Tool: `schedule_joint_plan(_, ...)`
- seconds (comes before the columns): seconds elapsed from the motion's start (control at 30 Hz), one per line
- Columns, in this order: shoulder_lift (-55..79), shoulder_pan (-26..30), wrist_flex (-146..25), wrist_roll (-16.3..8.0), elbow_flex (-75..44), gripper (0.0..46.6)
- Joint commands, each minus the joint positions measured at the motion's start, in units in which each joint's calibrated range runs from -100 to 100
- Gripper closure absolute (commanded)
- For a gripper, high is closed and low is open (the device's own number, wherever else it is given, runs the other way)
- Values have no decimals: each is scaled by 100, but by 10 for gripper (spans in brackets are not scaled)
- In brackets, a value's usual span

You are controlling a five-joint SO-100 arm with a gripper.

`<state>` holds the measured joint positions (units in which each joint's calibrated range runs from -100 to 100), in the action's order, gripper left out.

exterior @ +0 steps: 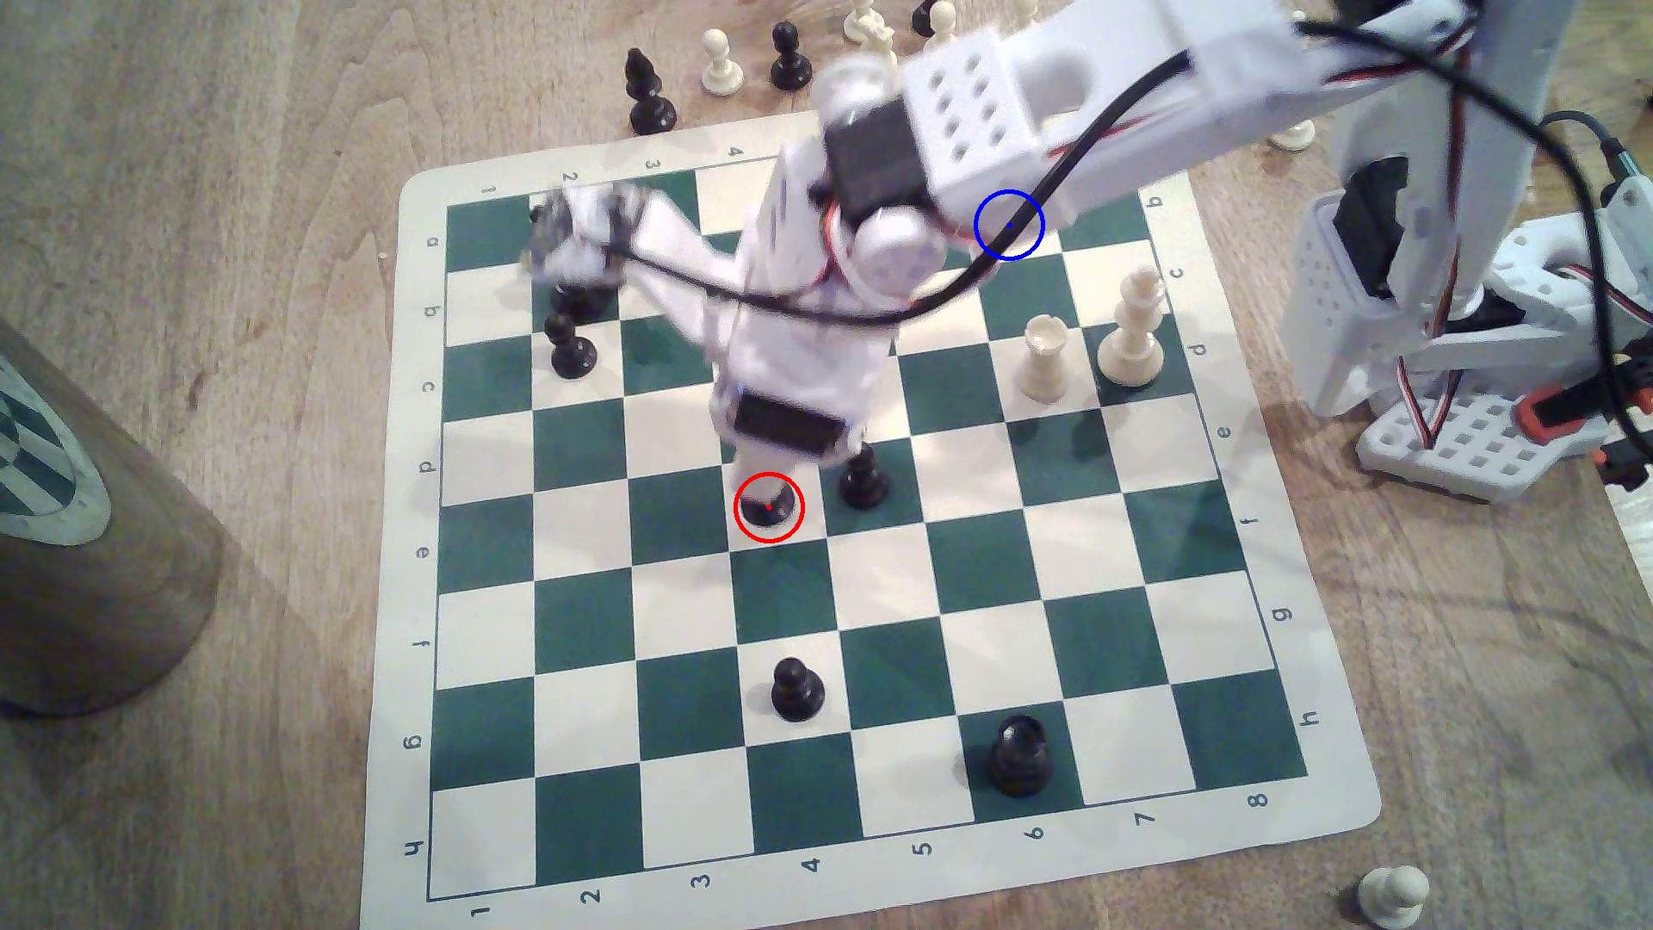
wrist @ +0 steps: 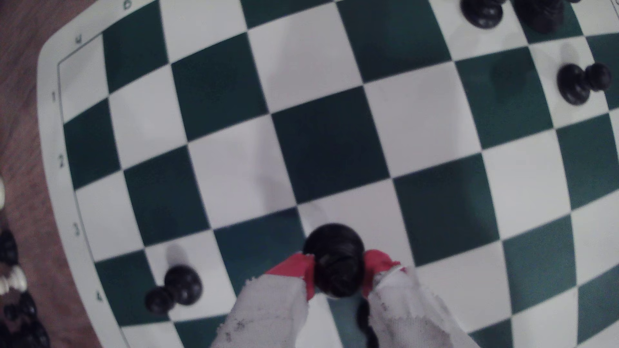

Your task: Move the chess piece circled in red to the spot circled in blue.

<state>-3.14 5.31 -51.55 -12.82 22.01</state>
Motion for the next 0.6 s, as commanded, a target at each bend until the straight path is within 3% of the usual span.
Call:
schedule_joint_plan(0.0, -1502, -152, -406, 49, -424, 464)
schedule_joint_plan(0.27, -2521, -660, -1192, 215, -25, 464)
schedule_joint_plan(0.57, -3234, -1810, -1044, 459, 1127, 464)
